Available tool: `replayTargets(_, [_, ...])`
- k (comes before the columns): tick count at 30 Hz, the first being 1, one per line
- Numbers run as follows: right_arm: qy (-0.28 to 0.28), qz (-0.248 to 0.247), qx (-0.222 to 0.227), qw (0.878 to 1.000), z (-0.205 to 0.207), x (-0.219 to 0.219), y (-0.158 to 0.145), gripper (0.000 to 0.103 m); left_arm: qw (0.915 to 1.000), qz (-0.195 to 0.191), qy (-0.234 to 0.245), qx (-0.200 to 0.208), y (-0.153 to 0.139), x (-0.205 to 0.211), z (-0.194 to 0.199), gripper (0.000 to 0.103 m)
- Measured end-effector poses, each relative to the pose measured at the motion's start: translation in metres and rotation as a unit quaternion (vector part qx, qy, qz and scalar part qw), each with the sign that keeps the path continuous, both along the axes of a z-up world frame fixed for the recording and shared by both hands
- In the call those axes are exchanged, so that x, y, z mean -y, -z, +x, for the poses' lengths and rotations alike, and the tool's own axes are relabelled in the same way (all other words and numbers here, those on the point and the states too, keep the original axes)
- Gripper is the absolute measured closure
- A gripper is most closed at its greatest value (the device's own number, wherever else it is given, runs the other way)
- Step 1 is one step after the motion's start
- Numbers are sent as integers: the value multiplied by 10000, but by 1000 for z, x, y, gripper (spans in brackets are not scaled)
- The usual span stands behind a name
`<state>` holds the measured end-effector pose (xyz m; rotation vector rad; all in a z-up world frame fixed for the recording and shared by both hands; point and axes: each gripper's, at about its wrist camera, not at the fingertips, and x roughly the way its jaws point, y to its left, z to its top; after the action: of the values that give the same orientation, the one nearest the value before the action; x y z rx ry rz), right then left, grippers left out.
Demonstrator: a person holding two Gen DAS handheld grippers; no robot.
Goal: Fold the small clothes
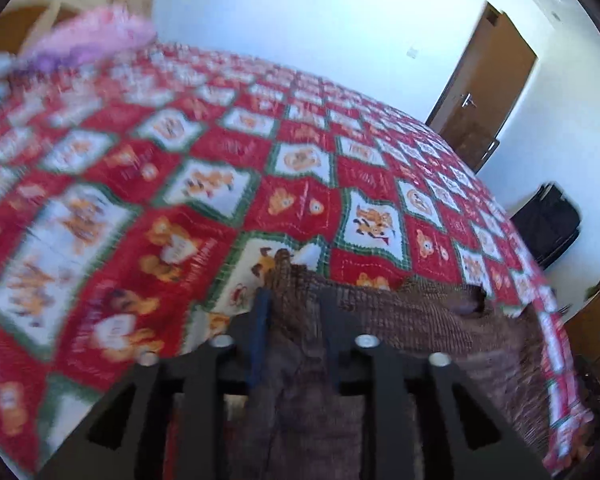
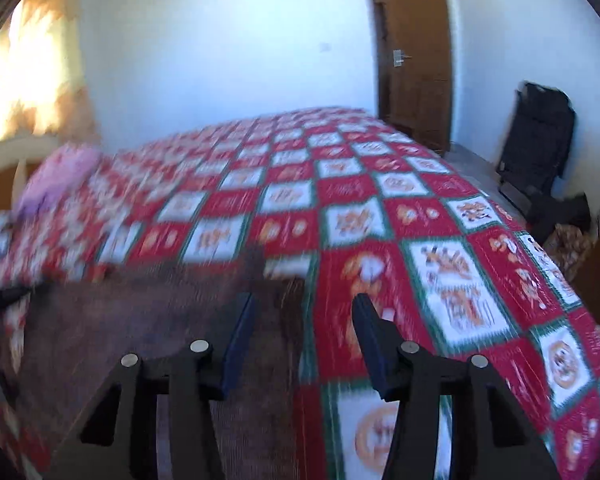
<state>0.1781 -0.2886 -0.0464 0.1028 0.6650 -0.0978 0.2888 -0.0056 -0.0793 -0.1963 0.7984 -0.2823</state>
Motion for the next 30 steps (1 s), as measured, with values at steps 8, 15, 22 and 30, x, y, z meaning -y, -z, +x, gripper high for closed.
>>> replayTargets(8, [-10,171,-1025,9946,-2,-23,61,78,9954,466,835,60,5,23,-82,43])
replayTargets(15, [333,-24,-911,9953,-46,-21,66,78,9967,430,656,-213,24,10,-104,43])
replayTargets(22, [710,95,-933,9931,-61,-18,52,72,9988,388,285,-36,9,-46,-148,28])
replayTargets(30, [-772,-26,-114,9969,-92,-126,16,73,9990,-390,-23,-192,17,-67,-187,27])
